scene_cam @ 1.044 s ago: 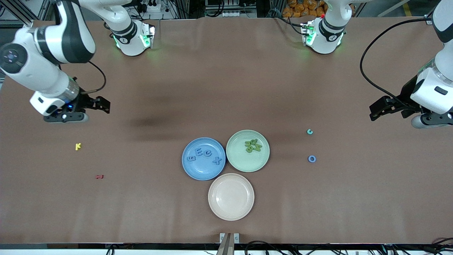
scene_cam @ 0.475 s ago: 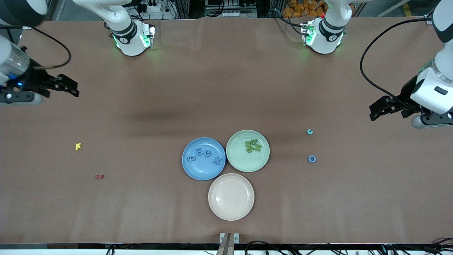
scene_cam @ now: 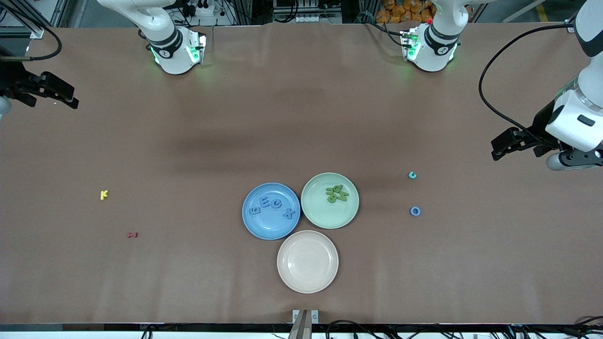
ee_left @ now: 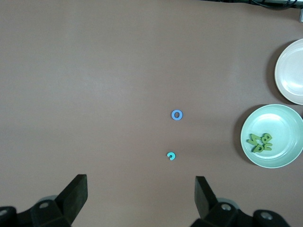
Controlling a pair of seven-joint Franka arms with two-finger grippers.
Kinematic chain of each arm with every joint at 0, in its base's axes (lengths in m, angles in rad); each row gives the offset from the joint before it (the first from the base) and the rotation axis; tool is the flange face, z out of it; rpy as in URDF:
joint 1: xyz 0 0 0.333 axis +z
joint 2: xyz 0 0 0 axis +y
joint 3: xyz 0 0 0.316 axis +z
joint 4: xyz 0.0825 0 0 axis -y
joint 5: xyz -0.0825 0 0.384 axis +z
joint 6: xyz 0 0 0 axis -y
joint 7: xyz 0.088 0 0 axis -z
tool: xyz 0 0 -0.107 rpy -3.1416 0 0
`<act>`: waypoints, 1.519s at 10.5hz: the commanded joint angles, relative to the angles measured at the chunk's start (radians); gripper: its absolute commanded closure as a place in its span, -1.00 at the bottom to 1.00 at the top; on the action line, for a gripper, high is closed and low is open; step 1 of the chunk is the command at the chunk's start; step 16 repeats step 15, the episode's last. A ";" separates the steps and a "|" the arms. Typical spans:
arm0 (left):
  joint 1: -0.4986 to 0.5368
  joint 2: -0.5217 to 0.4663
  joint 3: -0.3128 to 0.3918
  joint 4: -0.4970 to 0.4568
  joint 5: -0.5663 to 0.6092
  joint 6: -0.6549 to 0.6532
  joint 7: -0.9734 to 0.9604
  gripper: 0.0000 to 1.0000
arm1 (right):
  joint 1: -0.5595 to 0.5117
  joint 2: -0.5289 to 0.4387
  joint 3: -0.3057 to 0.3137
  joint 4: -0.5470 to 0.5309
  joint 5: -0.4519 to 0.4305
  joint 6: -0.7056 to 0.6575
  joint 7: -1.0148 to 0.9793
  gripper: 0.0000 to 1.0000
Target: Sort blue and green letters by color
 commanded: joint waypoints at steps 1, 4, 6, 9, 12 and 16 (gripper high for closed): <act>0.006 -0.017 -0.004 -0.010 -0.014 -0.012 0.015 -1.00 | 0.002 0.019 -0.007 0.036 0.034 -0.033 0.048 -1.00; 0.006 -0.046 -0.006 -0.013 -0.016 -0.059 0.028 -1.00 | -0.002 0.045 -0.012 0.057 0.055 -0.029 0.043 -1.00; 0.005 -0.096 -0.009 -0.020 -0.020 -0.086 0.028 -1.00 | 0.000 0.085 -0.012 0.100 0.049 -0.024 0.036 -1.00; 0.005 -0.125 -0.009 -0.010 -0.020 -0.087 0.027 -1.00 | 0.003 0.096 -0.012 0.119 0.043 -0.024 0.031 -1.00; 0.006 -0.127 -0.007 -0.006 -0.025 -0.089 0.031 -1.00 | 0.002 0.097 -0.010 0.119 0.045 -0.024 0.034 -1.00; 0.006 -0.124 -0.009 -0.007 -0.045 -0.089 0.031 -1.00 | -0.005 0.096 -0.010 0.119 0.045 -0.016 0.033 -1.00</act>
